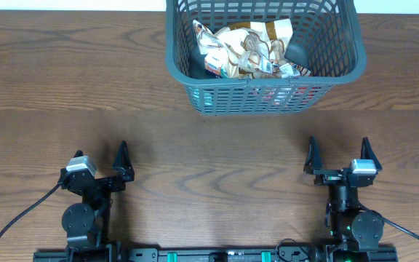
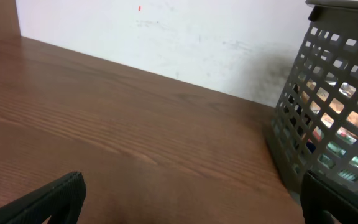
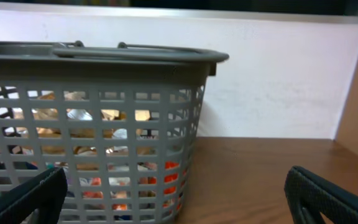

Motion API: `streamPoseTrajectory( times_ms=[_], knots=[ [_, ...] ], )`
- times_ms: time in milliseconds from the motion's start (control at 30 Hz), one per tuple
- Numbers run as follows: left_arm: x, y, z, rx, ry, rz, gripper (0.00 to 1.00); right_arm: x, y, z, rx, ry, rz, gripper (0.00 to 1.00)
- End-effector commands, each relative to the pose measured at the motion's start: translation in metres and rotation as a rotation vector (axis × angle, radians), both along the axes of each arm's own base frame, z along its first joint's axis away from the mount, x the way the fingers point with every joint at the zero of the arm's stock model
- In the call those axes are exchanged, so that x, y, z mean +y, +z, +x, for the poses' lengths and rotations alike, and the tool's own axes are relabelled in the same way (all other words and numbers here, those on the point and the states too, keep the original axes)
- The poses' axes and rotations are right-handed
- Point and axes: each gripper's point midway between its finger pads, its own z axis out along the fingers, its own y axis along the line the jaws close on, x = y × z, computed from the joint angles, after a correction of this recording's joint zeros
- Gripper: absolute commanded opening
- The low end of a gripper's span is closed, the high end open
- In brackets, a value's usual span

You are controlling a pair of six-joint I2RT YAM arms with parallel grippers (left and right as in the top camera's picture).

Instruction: Pack container

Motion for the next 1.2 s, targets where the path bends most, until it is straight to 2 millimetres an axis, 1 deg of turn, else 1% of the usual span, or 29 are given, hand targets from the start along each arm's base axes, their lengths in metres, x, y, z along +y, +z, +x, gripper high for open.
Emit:
streamPoseTrajectory(
  times_ms=[0,67,133,300,500,1167],
  knots=[
    [-0.001,-0.015,-0.001,0.046,-0.008,0.005,0.99,-0.005,-0.002,0.000,-0.004,-0.033,0.030,0.99],
    [-0.001,-0.015,-0.001,0.046,-0.007,0.005,0.99,-0.009,-0.005,0.000,0.008,-0.056,0.032,0.99],
    [-0.001,-0.015,-0.001,0.046,-0.007,0.005,0.99,-0.011,-0.013,0.001,0.040,-0.065,0.029,0.99],
    [-0.001,-0.015,-0.001,0.046,-0.007,0.006,0.99,-0.011,-0.053,0.001,0.202,-0.066,0.043,0.99],
    [-0.001,-0.015,-0.001,0.046,-0.007,0.005,0.99,-0.008,-0.052,0.001,0.206,-0.056,-0.052,0.99],
    [-0.001,-0.015,-0.001,0.046,-0.007,0.006,0.99,-0.007,-0.052,0.002,0.204,-0.049,-0.048,0.99]
  ],
)
